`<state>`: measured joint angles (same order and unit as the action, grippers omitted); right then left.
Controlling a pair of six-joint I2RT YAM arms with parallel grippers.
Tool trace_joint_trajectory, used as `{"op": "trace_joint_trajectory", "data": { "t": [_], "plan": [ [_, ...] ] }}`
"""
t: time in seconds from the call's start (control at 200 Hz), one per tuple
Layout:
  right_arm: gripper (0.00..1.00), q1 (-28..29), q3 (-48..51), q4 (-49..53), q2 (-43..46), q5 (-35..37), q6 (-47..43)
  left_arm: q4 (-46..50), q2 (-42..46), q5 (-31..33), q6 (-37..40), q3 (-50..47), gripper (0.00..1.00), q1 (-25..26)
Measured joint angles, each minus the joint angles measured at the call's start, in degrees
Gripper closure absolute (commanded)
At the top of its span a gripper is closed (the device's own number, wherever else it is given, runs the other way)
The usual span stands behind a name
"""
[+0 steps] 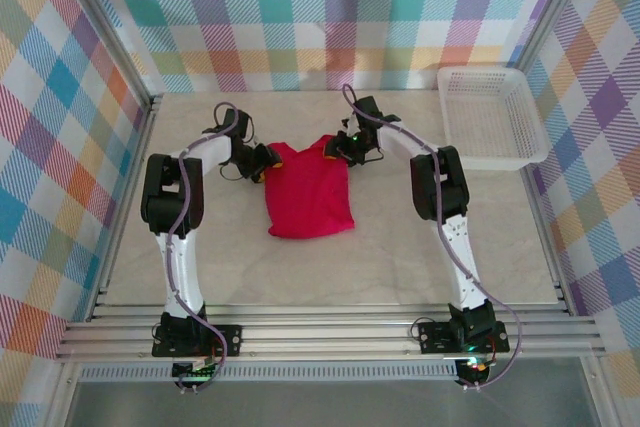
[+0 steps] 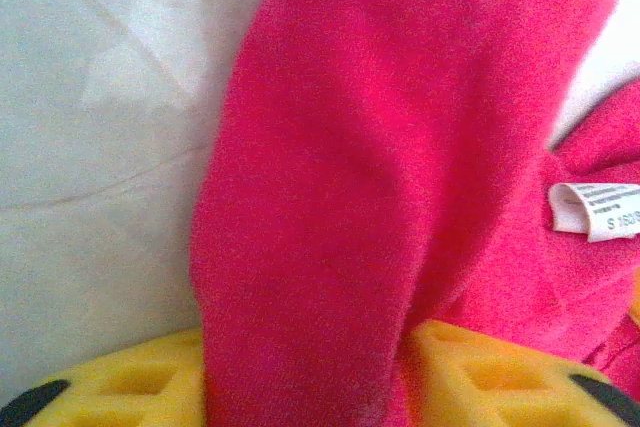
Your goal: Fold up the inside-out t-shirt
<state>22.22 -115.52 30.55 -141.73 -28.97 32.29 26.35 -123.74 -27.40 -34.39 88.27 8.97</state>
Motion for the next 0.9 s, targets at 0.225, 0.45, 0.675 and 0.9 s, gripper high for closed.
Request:
{"op": "trace_joint_trajectory", "data": {
  "t": [0.225,0.45,0.675,0.9],
  "plan": [
    [0.91,-0.1,-0.8,1.2,-0.1,0.3,-0.2,-13.4,-3.0,-0.9,-1.9,-0.1,0.97,4.2],
    [0.97,-0.5,-2.3,3.9,-0.1,1.3,-1.9,-17.3,-3.2,-1.9,-1.8,0.1,1.0,5.7],
    [0.99,-3.3,-12.1,9.6,0.2,2.2,-4.9,-11.1,-3.2,-1.4,1.2,11.5,1.0,4.3],
    [1.0,-5.8,-28.3,13.4,3.0,1.9,-6.5,-9.8,-0.4,-1.3,1.9,23.9,1.0,3.4]
  ]
}}
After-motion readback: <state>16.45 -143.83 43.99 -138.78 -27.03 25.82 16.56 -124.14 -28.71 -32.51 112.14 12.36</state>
